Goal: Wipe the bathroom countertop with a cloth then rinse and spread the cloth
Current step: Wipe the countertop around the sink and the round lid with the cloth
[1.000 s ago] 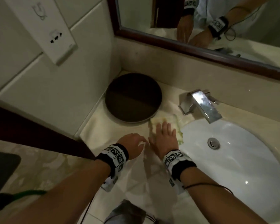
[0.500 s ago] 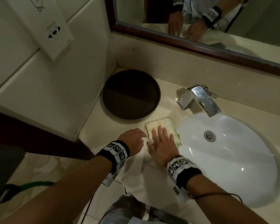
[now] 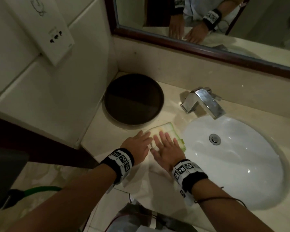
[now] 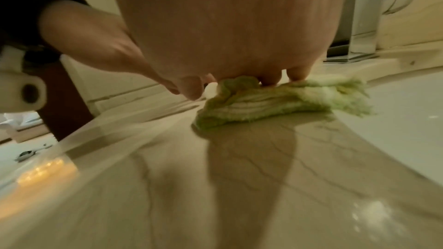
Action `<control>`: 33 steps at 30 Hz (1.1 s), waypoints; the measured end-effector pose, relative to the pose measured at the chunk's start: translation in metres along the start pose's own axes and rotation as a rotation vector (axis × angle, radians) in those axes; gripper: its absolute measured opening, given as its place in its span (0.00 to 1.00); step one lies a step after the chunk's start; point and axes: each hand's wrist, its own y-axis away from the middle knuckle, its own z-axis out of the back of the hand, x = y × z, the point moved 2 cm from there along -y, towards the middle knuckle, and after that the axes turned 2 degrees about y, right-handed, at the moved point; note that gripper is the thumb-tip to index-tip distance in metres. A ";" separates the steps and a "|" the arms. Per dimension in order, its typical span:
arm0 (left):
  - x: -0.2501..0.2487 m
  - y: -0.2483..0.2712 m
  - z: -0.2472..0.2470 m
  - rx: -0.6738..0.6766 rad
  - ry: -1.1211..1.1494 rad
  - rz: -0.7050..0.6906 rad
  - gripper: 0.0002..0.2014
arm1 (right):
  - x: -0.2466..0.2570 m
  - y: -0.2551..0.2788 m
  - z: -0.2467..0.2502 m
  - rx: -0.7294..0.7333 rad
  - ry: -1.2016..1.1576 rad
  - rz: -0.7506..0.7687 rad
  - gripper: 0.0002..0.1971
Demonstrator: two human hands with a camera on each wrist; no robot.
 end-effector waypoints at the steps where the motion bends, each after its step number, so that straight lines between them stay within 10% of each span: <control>1: 0.002 -0.001 0.001 0.023 -0.036 0.003 0.25 | 0.001 -0.002 0.001 0.007 -0.001 -0.007 0.32; 21: 0.049 0.024 -0.006 0.171 0.072 0.241 0.29 | 0.022 0.030 -0.035 -0.026 0.064 0.278 0.36; 33: 0.053 0.045 -0.016 0.101 0.130 0.238 0.25 | -0.028 -0.020 0.016 -0.082 -0.015 -0.034 0.28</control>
